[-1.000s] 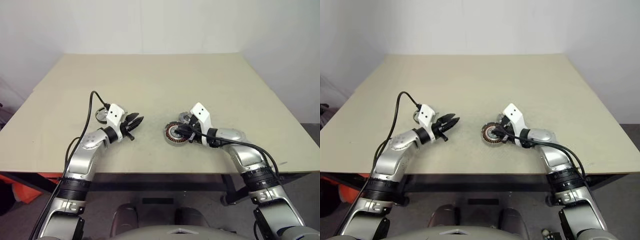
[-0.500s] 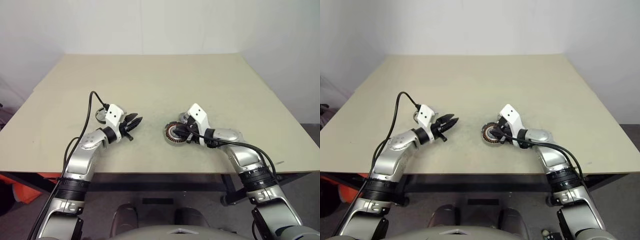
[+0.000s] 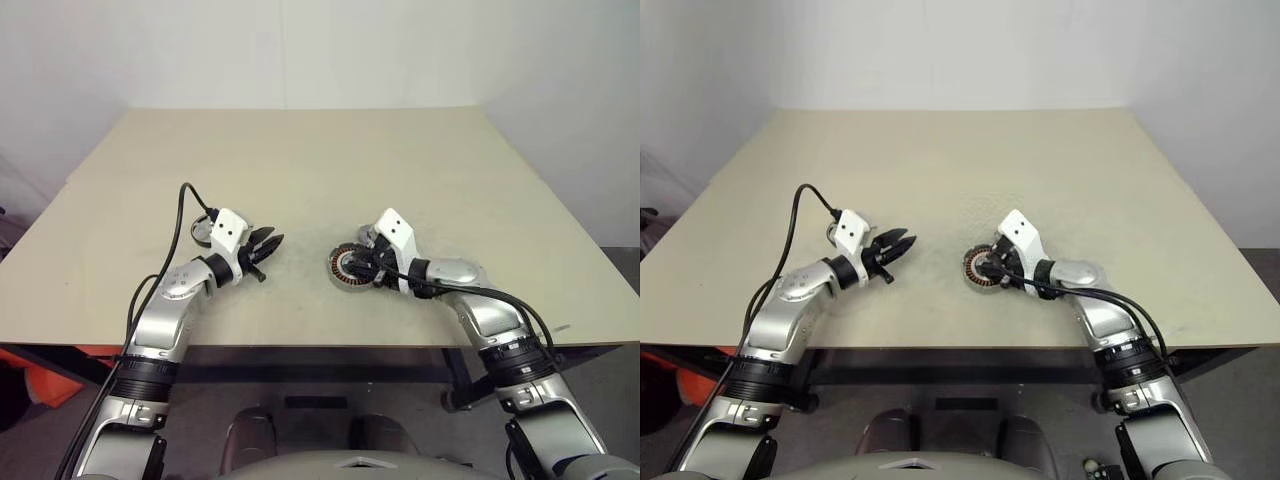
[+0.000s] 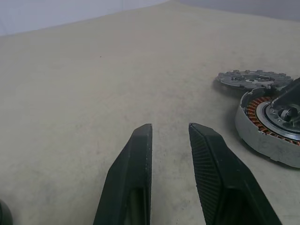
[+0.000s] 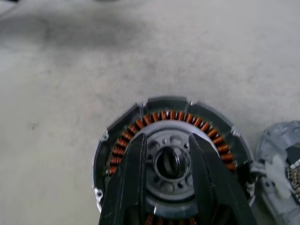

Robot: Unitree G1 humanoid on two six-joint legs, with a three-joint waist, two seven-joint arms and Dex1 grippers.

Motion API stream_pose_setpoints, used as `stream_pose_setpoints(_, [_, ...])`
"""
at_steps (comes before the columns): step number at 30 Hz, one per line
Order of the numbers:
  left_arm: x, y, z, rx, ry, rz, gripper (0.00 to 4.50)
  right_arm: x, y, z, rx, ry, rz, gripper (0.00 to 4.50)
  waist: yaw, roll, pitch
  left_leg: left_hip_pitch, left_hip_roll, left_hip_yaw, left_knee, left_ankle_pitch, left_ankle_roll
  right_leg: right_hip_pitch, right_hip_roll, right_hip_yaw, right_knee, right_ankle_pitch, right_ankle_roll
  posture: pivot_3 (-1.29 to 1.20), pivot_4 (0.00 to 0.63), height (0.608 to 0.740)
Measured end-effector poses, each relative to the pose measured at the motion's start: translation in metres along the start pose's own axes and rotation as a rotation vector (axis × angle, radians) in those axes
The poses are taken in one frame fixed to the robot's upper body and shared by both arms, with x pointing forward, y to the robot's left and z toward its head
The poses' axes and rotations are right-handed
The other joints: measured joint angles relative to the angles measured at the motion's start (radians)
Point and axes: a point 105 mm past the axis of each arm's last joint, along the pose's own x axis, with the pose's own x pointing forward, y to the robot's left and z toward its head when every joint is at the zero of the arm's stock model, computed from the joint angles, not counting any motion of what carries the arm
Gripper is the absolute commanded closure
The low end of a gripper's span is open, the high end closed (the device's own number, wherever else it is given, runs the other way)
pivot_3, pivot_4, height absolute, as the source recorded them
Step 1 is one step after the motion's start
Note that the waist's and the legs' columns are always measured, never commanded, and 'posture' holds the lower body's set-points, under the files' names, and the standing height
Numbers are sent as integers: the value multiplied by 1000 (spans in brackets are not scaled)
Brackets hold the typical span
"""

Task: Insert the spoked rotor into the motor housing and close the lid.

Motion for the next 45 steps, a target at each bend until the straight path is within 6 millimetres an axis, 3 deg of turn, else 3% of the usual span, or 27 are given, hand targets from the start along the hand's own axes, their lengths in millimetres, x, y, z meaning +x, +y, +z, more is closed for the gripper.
stream_pose_setpoints(5, [0,0,-1,3,4,1,3198,-1,-7,10,-13,-29,-25,4458,0,0,0,0,0,0,0,0,0,0,0,0,0,1,-1,0,0,740])
stream_pose_setpoints(15, [-2,2,-5,3,21,8,3198,0,-2,3,-9,-6,-1,4458,0,0,0,0,0,0,0,0,0,0,0,0,0,1,-1,0,0,740])
stream_pose_setpoints(22, [-3,3,-9,2,34,14,3198,4,-13,-10,19,31,-65,4458,0,0,0,0,0,0,0,0,0,0,0,0,0,1,-1,0,0,740])
stream_pose_setpoints(33, [-4,5,-10,4,41,20,3198,7,-19,-7,20,15,-85,4458,1,0,0,1,0,0,0,0,0,1,0,0,0,1,-1,0,0,740])
stream_pose_setpoints(39, [-5,11,-9,-35,17,76,3198,2,-12,19,20,-108,-38,4458,1,0,0,0,0,0,0,0,0,1,0,0,0,1,-2,0,0,740])
stream_pose_setpoints(42, [-11,27,-6,-103,-23,187,3198,-2,-8,38,14,-196,-21,4458,0,0,0,1,0,0,0,0,0,1,0,0,0,1,-2,0,0,740])
stream_pose_setpoints(45, [-24,49,-6,-191,-53,319,3198,-7,-18,49,27,-242,-72,4458,-1,0,0,1,0,0,0,0,0,1,0,0,0,1,-1,0,0,740])
